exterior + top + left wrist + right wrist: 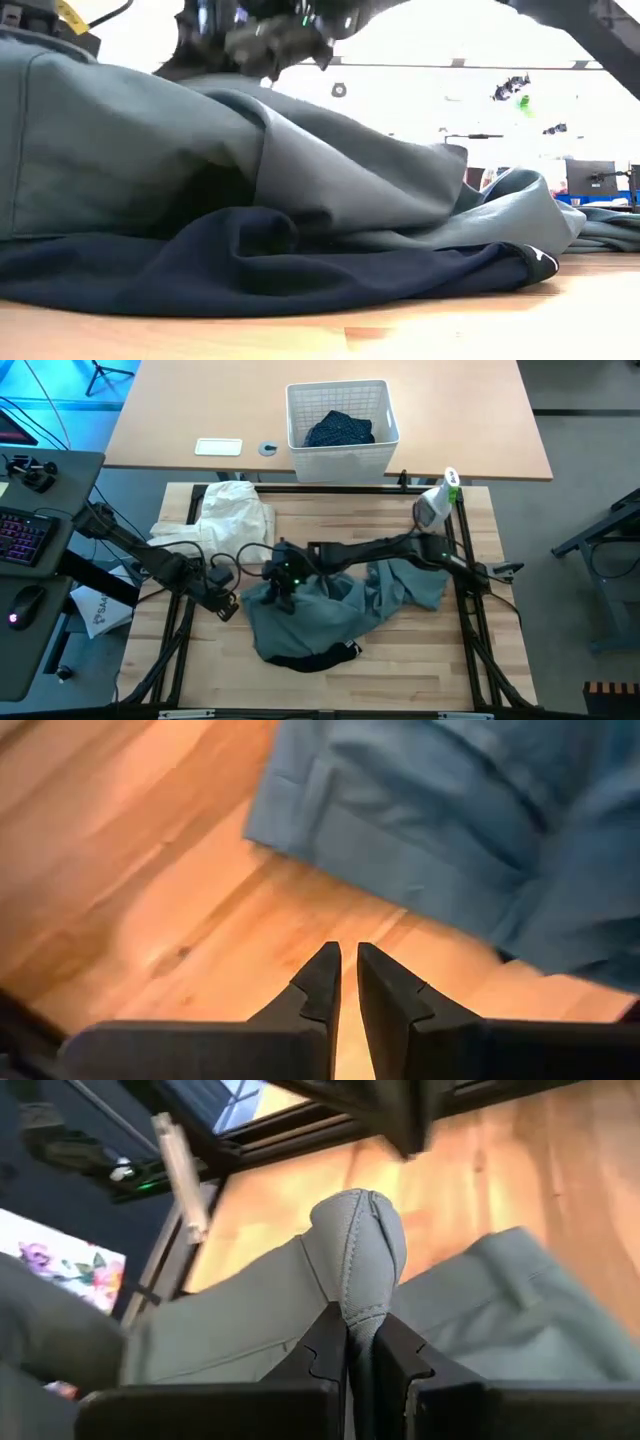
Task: Fold Laundry from Bin
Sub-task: Fold the green pants
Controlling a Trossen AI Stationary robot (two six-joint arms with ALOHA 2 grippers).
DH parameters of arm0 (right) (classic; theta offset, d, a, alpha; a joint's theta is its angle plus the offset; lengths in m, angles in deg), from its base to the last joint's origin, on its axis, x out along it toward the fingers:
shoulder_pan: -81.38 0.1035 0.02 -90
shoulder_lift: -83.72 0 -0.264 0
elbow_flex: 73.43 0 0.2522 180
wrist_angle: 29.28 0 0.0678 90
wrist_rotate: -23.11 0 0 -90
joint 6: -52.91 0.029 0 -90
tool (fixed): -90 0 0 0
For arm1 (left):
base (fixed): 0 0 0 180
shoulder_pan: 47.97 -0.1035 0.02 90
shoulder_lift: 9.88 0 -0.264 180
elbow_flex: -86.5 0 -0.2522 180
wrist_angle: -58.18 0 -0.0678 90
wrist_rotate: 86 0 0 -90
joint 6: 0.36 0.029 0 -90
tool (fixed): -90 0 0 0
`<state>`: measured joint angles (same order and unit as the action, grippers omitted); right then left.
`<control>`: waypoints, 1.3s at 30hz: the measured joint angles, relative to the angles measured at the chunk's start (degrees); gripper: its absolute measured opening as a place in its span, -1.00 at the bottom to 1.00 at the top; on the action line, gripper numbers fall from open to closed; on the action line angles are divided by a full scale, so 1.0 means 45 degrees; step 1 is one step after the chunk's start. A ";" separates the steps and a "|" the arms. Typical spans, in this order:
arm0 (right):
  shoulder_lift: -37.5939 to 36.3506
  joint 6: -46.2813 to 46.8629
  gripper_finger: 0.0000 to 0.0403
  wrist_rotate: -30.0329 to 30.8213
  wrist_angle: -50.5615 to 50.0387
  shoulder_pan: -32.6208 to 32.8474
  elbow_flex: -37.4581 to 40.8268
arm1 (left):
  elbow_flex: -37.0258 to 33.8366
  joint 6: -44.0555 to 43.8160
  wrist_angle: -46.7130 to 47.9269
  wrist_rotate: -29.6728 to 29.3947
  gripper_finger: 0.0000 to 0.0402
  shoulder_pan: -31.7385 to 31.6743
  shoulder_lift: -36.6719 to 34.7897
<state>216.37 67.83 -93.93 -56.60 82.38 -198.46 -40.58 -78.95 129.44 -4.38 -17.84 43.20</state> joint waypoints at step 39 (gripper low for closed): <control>-0.0776 -0.1071 -0.05 0.5122 -0.8657 -0.1139 -0.2794 | 0.0005 0.0567 -0.1804 -0.3421 -0.68 -0.0051 -0.0180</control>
<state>212.88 63.01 -70.89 -95.55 77.25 -211.03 -40.56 -76.40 121.32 -19.77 -18.07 42.40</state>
